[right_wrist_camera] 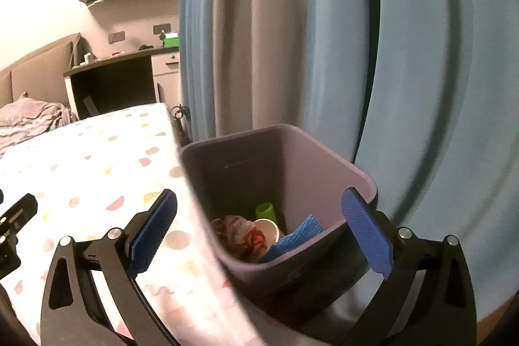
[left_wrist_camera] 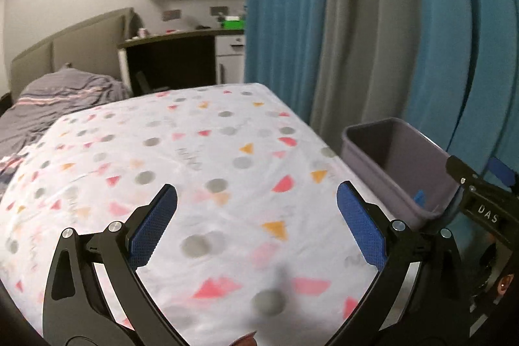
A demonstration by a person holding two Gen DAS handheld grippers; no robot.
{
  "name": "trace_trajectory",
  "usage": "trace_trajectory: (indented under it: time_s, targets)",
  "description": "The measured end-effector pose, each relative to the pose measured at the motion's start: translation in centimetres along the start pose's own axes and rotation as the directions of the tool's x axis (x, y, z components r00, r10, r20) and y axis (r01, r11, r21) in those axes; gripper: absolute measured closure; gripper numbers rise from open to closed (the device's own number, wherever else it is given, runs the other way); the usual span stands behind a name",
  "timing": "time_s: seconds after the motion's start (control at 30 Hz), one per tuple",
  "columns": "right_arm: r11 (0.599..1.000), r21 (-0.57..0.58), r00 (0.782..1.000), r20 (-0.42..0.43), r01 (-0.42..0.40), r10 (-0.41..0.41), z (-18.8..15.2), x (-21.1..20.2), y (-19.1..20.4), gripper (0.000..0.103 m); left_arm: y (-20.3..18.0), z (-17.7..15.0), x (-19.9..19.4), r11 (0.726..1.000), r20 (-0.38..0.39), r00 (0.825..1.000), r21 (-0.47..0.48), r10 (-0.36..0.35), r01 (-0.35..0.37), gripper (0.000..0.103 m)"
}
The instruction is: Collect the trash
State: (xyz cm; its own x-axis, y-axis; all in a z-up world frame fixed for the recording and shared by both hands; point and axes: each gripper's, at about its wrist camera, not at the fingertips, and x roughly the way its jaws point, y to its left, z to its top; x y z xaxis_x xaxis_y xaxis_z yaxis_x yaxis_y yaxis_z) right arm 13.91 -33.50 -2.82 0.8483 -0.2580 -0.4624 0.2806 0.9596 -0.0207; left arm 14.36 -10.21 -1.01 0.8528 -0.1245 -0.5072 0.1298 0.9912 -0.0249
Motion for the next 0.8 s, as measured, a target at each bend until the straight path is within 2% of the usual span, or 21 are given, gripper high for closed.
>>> trace_trajectory:
  time_s: [0.33,0.8]
  targets:
    - [0.999,-0.040,0.998,0.057,-0.021,0.023,-1.0,-6.0,4.2,0.006,4.3,-2.3,-5.5,0.999,0.024,0.999,-0.019,0.041,-0.040,0.006]
    - [0.997,-0.048,0.994,0.091,-0.058,0.062,-2.1,-11.4,6.8,0.006,7.4,-3.9,-10.6,0.998,0.072,0.997,-0.063,0.027,-0.022,0.006]
